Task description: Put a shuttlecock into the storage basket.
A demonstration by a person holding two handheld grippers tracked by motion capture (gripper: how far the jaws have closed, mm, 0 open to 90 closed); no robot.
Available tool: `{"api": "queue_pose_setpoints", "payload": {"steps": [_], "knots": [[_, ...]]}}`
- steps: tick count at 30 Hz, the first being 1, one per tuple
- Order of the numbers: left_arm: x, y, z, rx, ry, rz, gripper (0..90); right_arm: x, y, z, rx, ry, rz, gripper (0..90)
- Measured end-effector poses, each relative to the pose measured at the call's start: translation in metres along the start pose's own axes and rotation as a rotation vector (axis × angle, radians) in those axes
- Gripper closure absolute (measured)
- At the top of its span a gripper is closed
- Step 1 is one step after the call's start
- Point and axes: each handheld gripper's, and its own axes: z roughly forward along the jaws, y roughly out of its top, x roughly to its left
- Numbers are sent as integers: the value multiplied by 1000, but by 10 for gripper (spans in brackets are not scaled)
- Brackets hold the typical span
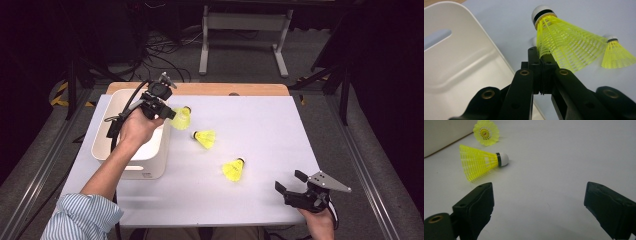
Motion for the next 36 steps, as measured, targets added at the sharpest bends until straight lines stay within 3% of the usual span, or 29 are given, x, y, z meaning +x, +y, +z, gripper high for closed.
{"api": "queue_pose_setpoints", "payload": {"steps": [17,36], "knots": [[20,-8,-18,-37,33,-42,892,0,0,0,4,2,1,97],[40,-18,-18,-35,72,-98,892,0,0,1,8,3,4,97]]}}
